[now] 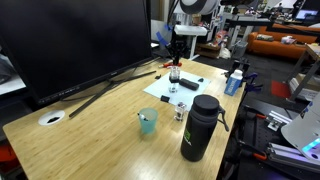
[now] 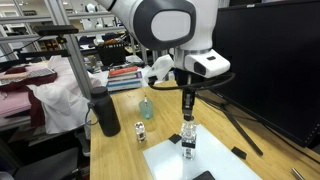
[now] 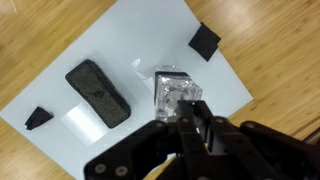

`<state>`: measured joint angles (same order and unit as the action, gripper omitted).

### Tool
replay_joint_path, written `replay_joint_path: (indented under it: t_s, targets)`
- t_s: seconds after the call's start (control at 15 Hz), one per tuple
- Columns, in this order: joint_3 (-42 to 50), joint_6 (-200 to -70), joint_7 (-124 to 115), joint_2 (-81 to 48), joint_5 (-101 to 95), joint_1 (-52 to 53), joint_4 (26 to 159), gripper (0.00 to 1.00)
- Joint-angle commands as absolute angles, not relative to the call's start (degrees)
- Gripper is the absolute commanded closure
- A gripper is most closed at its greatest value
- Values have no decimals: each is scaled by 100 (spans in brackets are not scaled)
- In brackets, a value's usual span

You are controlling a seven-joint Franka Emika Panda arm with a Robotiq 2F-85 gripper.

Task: Take the silver lid off the taller glass bottle

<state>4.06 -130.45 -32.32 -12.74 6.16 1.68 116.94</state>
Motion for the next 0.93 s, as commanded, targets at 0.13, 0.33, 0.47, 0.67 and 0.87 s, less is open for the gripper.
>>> replay_joint_path:
  t_s: [0.13, 0.33, 0.47, 0.67, 0.87]
  targets:
    - [224, -12462, -2825, -751, 889, 125, 11851, 97]
    - [102, -12160, -2169, -477, 1252, 108, 12208, 97]
    - [74, -12134, -1914, -357, 1404, 111, 12563, 97]
    - [88, -12476, -1691, -304, 1516, 97, 13109, 97]
    - [110, -13202, -1332, -398, 1735, 38, 13607, 97]
